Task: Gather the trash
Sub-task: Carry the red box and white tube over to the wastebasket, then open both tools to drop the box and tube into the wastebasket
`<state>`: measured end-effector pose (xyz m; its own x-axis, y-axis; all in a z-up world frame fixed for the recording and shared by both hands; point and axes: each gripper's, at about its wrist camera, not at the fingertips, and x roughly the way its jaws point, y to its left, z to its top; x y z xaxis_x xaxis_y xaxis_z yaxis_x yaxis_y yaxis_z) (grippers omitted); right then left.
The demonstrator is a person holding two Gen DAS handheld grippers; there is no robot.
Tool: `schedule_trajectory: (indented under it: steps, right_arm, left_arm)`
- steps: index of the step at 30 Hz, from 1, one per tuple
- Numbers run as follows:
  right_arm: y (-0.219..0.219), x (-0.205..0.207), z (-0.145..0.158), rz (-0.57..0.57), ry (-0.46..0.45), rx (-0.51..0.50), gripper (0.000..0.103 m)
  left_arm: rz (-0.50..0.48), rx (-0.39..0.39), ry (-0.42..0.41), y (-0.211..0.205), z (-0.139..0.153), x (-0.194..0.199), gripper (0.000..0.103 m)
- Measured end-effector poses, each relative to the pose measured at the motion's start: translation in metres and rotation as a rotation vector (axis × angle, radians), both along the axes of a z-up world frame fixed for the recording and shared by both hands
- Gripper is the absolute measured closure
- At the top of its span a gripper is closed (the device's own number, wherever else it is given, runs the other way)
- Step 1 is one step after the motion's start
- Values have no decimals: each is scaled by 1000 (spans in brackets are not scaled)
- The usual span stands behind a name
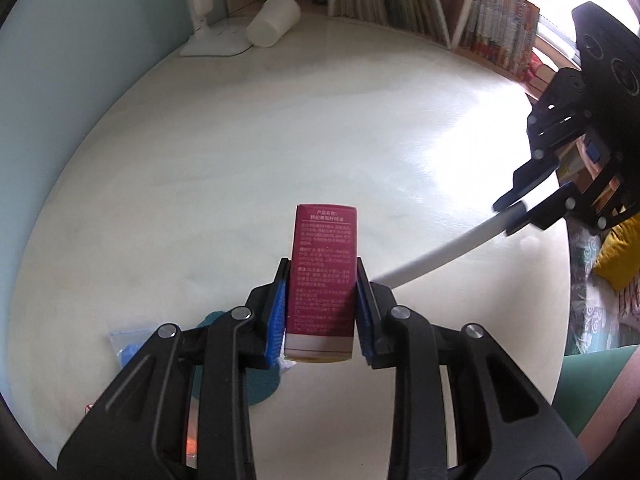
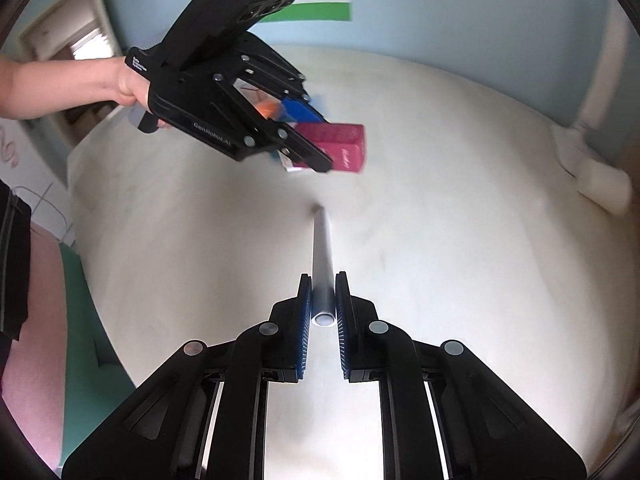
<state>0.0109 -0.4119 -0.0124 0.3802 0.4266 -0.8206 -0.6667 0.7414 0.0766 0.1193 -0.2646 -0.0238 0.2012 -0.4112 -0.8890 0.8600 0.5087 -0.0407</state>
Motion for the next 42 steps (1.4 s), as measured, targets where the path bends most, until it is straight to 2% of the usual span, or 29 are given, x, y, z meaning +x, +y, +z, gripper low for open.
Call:
schedule_trajectory:
  steps: [12,20,26,29,32,36,40,41,42]
  right_arm:
    - [-13,-93,20,-269,-35,-75,90]
    - [-40,-173,41,-414,-64,-76,90]
    - [-64,-243,49,-523,-77,-64,90]
    - [-81,-291,46,-599,-65,-53,90]
    - [-96,-318,38,-649,-47,-34,90]
    - [-115,-360,17,-709,-8,-5,90]
    - [-125,-386,-9,-741,33,5,90]
    - [-128,-388,-15,-749,46,5,90]
    - [-131,-393,-23,-756,71,21,87]
  left_arm:
    - [-223,-46,-9,-48,16,-41,76]
    - [-405,-76,13,-105,27,-109,76]
    - [-553,-101,32,-152,26,-183,76]
    - [-615,-96,52,-175,19,-228,76]
    - [-666,-73,75,-189,7,-267,76]
    - [-716,-18,124,-208,-20,-311,76]
    - [-752,39,158,-227,-51,-347,75]
    - [-758,53,162,-231,-57,-353,73]
    - [-762,74,173,-233,-65,-359,65]
